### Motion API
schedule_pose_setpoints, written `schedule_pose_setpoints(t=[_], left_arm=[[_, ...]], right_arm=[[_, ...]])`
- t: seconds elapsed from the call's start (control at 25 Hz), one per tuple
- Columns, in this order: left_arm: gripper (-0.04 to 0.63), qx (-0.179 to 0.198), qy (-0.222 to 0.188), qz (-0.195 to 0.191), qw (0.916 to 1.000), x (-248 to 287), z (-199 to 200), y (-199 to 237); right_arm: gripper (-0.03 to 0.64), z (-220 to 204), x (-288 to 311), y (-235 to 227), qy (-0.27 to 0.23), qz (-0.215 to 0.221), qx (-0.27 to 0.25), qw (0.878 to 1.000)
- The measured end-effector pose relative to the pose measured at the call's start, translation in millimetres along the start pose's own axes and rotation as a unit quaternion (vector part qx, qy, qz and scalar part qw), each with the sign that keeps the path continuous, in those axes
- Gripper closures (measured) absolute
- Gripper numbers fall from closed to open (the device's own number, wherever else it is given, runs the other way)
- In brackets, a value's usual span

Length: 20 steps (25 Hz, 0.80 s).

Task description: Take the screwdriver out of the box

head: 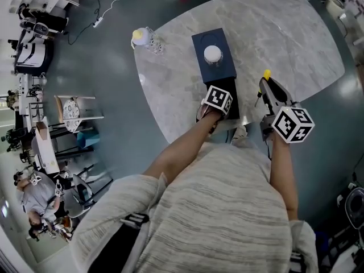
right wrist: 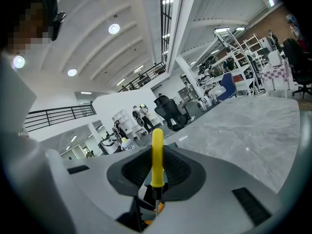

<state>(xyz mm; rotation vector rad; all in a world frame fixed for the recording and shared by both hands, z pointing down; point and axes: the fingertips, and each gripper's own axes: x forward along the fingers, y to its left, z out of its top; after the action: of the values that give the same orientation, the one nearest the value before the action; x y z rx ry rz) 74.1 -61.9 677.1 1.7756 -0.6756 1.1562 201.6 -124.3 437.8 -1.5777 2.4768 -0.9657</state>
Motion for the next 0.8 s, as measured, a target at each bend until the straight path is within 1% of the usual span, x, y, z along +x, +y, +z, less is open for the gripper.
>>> schedule_pose_setpoints(t=[0.12,0.24,0.32,0.4,0.48,0.6,0.68,0.8], left_arm=[[0.479,0.009,-0.021,-0.014,0.9996,-8,7,-9],[0.479,0.023,-0.045,-0.030,0.9982,-27,5,-17],[0.479,0.034,-0.069,-0.046,0.9959,-44,7,-23],[0.479,0.053,-0.100,-0.065,0.9914,-61,14,-31],[0.479,0.072,-0.136,-0.082,0.9847,-81,23,-41],[0.479,0.089,-0.194,-0.109,0.9708,-118,30,-52],[0.479,0.092,-0.232,-0.127,0.9600,-144,35,-57],[0.479,0.094,-0.292,-0.144,0.9407,-183,47,-60]], right_arm=[[0.549,4,1,4,-0.002,0.005,-0.003,1.000],[0.549,6,2,20,-0.005,0.013,-0.008,1.000],[0.551,7,4,33,-0.008,0.021,-0.013,1.000],[0.549,10,6,42,-0.011,0.030,-0.018,0.999],[0.549,15,8,49,-0.015,0.039,-0.021,0.999],[0.549,22,7,66,-0.026,0.056,-0.026,0.998],[0.549,29,5,78,-0.033,0.068,-0.030,0.997],[0.549,40,6,94,-0.043,0.086,-0.038,0.995]])
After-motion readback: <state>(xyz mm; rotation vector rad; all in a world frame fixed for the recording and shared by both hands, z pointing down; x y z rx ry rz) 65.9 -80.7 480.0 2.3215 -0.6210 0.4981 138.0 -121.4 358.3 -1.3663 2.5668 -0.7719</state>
